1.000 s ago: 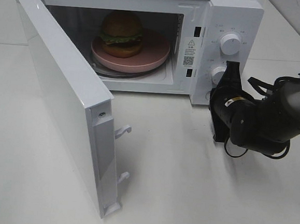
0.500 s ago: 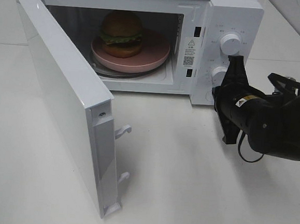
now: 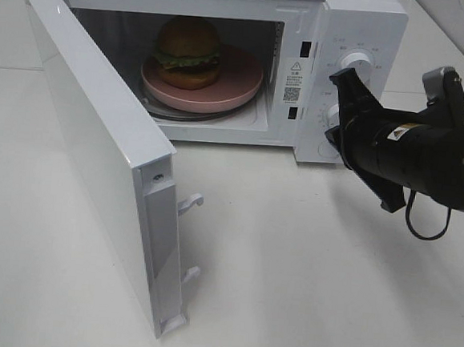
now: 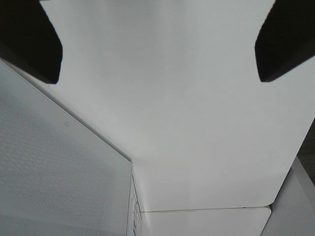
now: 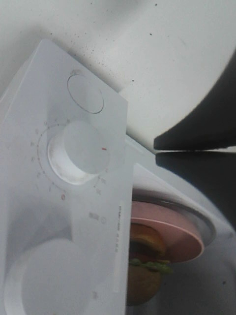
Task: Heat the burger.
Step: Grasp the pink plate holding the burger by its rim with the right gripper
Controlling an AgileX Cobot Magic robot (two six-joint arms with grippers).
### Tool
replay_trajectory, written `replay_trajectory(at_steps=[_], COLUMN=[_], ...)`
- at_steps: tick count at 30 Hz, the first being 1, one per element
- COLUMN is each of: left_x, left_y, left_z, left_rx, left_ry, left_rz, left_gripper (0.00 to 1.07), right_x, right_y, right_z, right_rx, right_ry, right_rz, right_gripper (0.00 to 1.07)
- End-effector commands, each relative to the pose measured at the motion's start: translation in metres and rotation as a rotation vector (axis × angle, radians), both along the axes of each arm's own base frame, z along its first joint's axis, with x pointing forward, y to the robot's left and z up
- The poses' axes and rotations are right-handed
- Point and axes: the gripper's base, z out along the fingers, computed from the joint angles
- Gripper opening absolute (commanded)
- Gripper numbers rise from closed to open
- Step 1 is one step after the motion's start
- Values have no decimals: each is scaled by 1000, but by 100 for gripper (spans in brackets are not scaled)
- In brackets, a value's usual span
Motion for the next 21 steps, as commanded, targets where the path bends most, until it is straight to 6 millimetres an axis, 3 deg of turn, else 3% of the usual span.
replay_trajectory(at_steps=[1,10,21], left_x=[-2,-2,-2], left_y=[0,0,0], left_z=[-1,-1,-1], left_rx=[2,2,2], left_ry=[-7,-7,-7], left_rz=[7,7,7], left_gripper=[101,101,101], right_x=[-8,-19,-28], right_y=[2,6,23], right_z=[11,19,28], right_rx=[-164,-367,-664], right_ry=[3,59,159], right_rz=[138,356,856], right_gripper=[0,0,3])
